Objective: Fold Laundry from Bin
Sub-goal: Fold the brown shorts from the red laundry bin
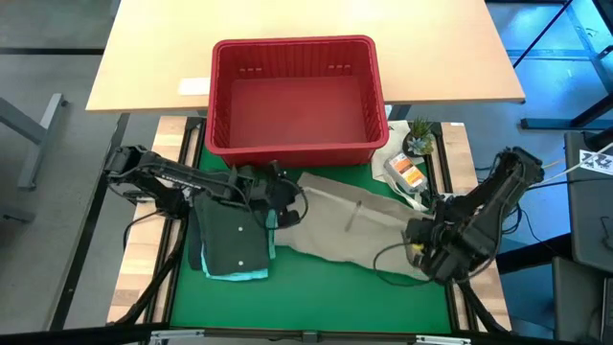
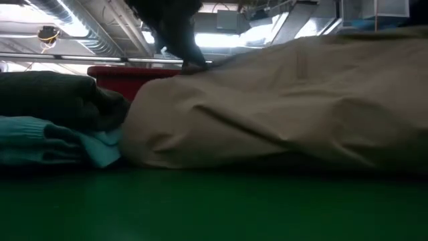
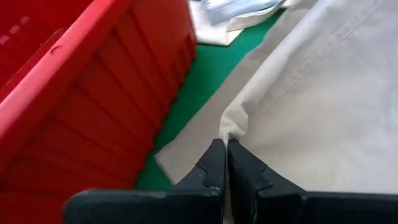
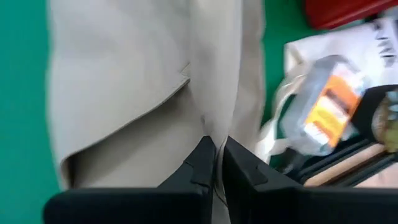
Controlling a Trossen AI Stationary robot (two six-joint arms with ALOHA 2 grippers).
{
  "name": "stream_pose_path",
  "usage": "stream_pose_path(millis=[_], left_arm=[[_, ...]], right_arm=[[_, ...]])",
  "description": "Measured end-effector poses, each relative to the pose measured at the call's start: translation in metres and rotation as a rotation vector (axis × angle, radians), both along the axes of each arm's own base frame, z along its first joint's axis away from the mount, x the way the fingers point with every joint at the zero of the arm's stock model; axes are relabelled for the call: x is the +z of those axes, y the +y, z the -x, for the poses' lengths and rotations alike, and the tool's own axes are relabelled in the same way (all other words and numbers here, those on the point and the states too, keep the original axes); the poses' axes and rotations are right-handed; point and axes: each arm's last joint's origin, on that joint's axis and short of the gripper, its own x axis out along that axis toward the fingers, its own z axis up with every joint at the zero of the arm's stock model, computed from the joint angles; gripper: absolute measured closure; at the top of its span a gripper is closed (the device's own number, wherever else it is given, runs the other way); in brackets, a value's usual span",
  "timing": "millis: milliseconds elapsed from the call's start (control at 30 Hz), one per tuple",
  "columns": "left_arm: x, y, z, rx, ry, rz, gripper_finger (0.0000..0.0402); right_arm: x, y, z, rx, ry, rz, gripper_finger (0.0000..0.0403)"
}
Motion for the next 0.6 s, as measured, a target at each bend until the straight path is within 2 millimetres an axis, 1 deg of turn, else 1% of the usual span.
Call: stream_pose_path(millis=[167,333,467,600], left_arm=[[0.0,0.015,-0.001,0.029,0.001,0.021,0.0401],[-0.003,0.029,-0.005,0.052,-0.001,0.045,0.0401],[-0.014,0.035,-0.011,0.068,0.029,0.047,0.0401],[-0.028,0.042,-0.017,0.092,0.063,0.042,0.0401]], right_arm=[[-0.021,-0.021,0.0,-0.078,0.056,0.046,0.0382],[-0.041,-0.034,-0.001,-0.135,0.133,0.079,0.0382],[-0.05,-0.039,-0.001,-0.144,0.167,0.09,0.0382],[-0.054,-0.039,-0.003,-0.144,0.161,0.075,0.0382]])
